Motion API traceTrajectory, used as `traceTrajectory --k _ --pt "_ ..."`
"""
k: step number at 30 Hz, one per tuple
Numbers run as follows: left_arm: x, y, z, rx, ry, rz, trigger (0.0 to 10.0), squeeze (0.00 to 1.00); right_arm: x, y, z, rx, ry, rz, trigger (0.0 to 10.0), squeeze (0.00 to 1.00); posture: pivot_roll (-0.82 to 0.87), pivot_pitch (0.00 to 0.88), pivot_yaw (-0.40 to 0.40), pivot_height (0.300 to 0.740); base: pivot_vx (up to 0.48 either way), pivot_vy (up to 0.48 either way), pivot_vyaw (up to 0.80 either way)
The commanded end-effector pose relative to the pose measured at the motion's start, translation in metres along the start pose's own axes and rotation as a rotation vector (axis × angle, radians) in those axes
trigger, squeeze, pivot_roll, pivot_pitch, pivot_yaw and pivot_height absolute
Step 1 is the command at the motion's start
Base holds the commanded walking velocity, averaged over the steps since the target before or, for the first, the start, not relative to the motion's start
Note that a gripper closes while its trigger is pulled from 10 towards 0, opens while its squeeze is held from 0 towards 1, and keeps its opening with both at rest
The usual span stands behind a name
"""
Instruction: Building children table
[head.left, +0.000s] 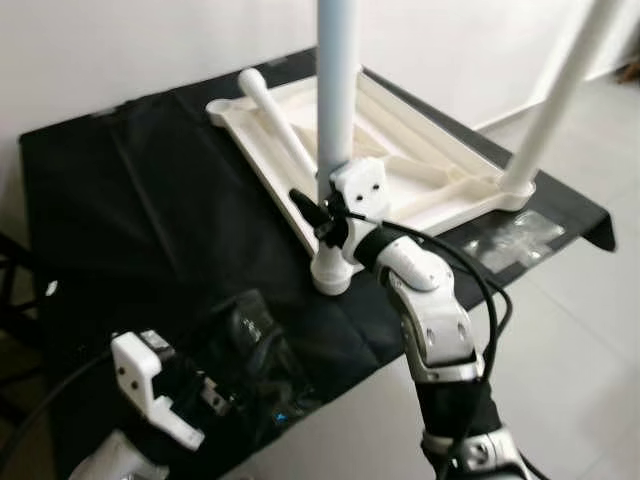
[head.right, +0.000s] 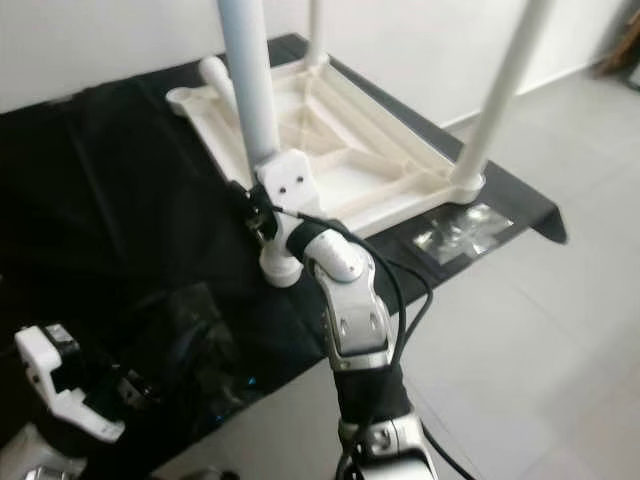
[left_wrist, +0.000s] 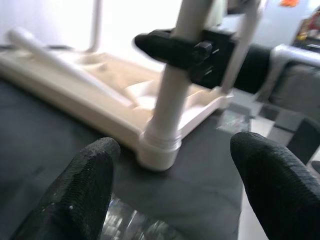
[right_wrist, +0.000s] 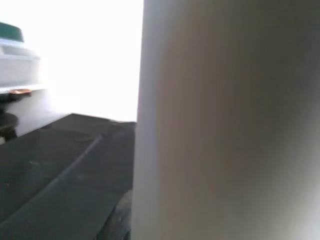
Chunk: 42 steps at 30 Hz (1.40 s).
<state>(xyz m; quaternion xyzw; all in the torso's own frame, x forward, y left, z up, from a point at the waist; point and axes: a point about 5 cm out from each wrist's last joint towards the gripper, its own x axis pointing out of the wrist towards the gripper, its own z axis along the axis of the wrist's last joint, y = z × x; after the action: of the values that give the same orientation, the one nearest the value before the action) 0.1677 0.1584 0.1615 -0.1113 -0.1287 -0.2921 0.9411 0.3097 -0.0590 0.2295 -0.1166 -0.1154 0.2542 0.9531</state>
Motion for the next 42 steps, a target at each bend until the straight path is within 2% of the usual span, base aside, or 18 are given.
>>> traceTrajectory --k 1,5,7,10,11,16,17,18,21,22,23,24,25,26,27,32,35,42 --pt "0.001 0.002 -0.003 0.007 0.015 -0.008 10.0 0.00 -0.002 0.039 -0.031 0.067 0.133 0.087 0.0 0.00 0.03 0.186 0.005 0.740 0.000 0.000 0.00" --pt "0.001 0.003 -0.005 0.012 0.017 -0.009 10.0 0.00 0.007 0.043 -0.029 0.099 0.126 0.112 0.0 0.00 0.03 0.184 0.002 0.740 0.000 0.000 0.00" --pt "0.001 0.003 -0.005 0.013 0.013 -0.001 10.0 0.00 0.012 0.043 -0.027 0.134 0.116 0.152 10.0 0.00 0.03 0.181 0.000 0.740 0.000 0.000 0.00" --pt "0.001 0.003 -0.005 0.014 0.011 0.003 10.0 0.00 0.013 0.044 -0.021 0.141 0.107 0.186 10.0 0.00 0.03 0.182 0.000 0.740 0.000 0.000 0.00" --pt "0.001 0.003 -0.005 0.013 0.011 0.001 10.0 0.00 0.014 0.042 -0.015 0.158 0.086 0.209 10.0 1.00 0.03 0.182 0.000 0.740 0.000 0.000 0.00" --pt "0.002 0.002 -0.005 0.013 0.011 -0.003 10.0 0.00 0.014 0.044 -0.001 0.184 0.046 0.275 10.0 1.00 0.03 0.184 -0.003 0.740 0.000 0.000 0.00" --pt "0.002 0.002 -0.005 0.012 0.009 -0.001 10.0 0.00 0.015 0.045 0.004 0.177 0.024 0.346 10.0 1.00 0.03 0.187 -0.006 0.740 0.000 0.000 0.00" --pt "0.002 0.002 -0.005 0.012 0.009 -0.001 10.0 0.00 0.015 0.045 0.004 0.177 0.024 0.346 10.0 1.00 0.03 0.187 -0.006 0.740 0.000 0.000 0.00" --pt "0.002 0.001 -0.004 0.014 0.004 0.004 10.0 0.00 0.021 0.035 0.015 0.115 -0.041 0.605 10.0 0.98 0.04 0.191 -0.010 0.740 0.000 0.000 0.00" --pt "0.002 0.001 -0.004 0.014 0.004 0.004 10.0 0.00 0.021 0.035 0.015 0.115 -0.041 0.605 10.0 0.98 0.04 0.191 -0.010 0.740 0.000 0.000 0.00" --pt "0.002 0.000 -0.004 0.014 0.003 0.005 10.0 0.00 0.020 0.030 0.014 0.084 -0.045 0.716 10.0 0.56 0.04 0.196 -0.010 0.740 0.000 0.000 0.00" --pt "0.002 0.000 -0.004 0.014 0.003 0.005 10.0 0.00 0.020 0.030 0.014 0.084 -0.045 0.716 10.0 0.56 0.04 0.196 -0.010 0.740 0.000 0.000 0.00" --pt "0.002 0.000 -0.004 0.013 0.002 0.005 10.0 0.00 0.018 0.025 0.012 0.054 -0.040 0.800 10.0 0.35 0.04 0.197 -0.010 0.740 0.000 0.000 0.00" --pt "0.002 0.000 -0.004 0.013 0.002 0.005 10.0 0.00 0.018 0.025 0.012 0.054 -0.040 0.800 10.0 0.35 0.04 0.197 -0.010 0.740 0.000 0.000 0.00" --pt "0.002 -0.001 -0.004 0.013 0.002 0.004 10.0 0.00 0.019 0.018 0.009 0.012 -0.033 0.876 10.0 0.00 0.04 0.203 -0.010 0.740 0.000 0.000 0.00" --pt "0.001 -0.002 -0.003 0.015 0.005 0.002 10.0 0.00 0.026 0.001 0.009 -0.034 -0.033 0.966 10.0 0.00 0.05 0.212 -0.005 0.740 0.000 0.000 0.00" --pt "-0.001 -0.003 -0.002 0.016 0.010 0.001 10.0 0.00 0.034 -0.010 0.016 -0.023 -0.043 1.029 10.0 0.00 0.06 0.218 0.001 0.740 0.000 0.000 0.00" --pt "-0.003 -0.003 -0.001 0.016 0.018 0.000 10.0 0.00 0.043 -0.020 0.024 0.015 -0.050 1.089 10.0 0.00 0.07 0.225 0.004 0.740 0.000 0.000 0.00"
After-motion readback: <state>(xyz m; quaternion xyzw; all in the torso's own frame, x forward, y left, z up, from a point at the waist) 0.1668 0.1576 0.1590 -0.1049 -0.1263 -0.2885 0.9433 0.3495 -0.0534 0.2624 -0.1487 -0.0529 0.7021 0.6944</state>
